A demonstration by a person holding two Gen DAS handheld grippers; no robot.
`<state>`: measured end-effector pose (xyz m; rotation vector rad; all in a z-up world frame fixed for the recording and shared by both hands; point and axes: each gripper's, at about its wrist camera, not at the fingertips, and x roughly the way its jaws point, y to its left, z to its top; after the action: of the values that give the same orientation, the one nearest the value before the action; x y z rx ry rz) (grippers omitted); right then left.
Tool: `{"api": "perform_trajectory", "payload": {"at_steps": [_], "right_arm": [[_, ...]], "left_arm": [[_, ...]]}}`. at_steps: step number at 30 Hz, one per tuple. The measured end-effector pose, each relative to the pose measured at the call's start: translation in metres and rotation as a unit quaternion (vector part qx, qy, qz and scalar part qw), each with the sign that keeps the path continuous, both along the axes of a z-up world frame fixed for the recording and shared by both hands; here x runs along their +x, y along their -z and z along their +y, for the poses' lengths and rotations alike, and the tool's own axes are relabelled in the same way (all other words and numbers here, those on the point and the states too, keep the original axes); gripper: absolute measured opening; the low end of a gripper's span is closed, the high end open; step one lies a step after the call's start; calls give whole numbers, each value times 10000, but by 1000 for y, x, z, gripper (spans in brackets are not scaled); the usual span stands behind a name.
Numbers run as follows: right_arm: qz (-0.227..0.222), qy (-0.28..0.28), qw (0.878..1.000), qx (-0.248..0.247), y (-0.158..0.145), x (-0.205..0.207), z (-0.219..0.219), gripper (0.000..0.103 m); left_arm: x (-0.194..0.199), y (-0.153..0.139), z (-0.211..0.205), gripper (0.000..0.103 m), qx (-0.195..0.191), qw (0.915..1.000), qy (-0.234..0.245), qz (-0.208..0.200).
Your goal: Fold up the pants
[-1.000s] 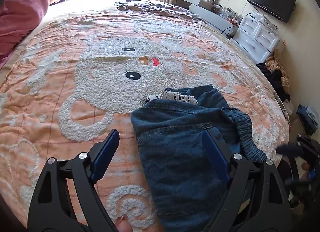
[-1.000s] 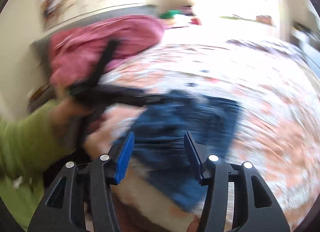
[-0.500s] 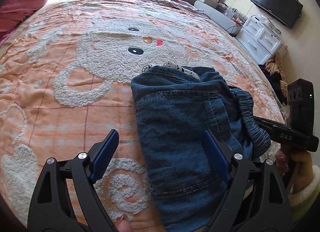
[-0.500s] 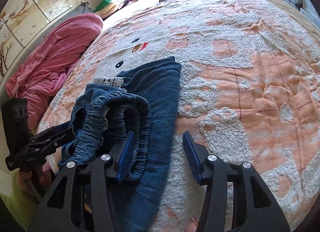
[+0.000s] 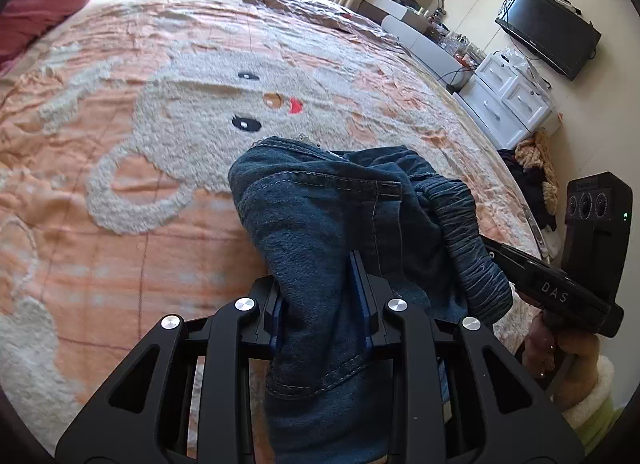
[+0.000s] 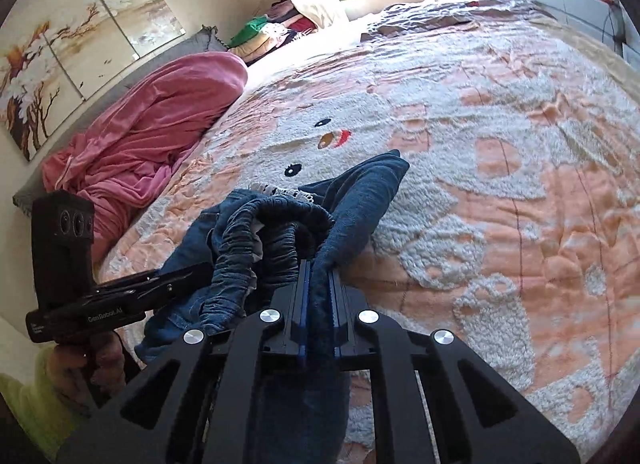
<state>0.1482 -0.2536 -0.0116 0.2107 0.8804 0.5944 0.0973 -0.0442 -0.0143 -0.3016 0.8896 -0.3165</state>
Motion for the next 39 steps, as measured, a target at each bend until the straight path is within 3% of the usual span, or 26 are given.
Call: {"api": "perform_trajectory", "payload": {"at_steps": [8,14,19,24,28,35,39], "right_arm": [[-269,-81,9996,36,-24,44,36,8],[-35,-86,9993,-367,2,77,68,7],[159,100,9961,-862,27,82,73,10],[289,226,9946,-966,41,82,67,11],[180,385,9922,-1174,41,77,66,31],[-19,528,9927,-1084,27,64,56,58],[-254,527,9918,-1135,15,53,55,67]], "left_arm": [[27,-30,22,20,381,9983,-242,-359],[54,-5,42,22,740,9963,-425,-43],[55,15,46,33,998,9939,-474,52],[56,21,50,46,1069,9928,-536,49],[57,23,54,51,990,9934,-573,75],[54,22,57,59,1001,9931,-610,58],[51,19,58,62,1015,9929,-614,34]]}}
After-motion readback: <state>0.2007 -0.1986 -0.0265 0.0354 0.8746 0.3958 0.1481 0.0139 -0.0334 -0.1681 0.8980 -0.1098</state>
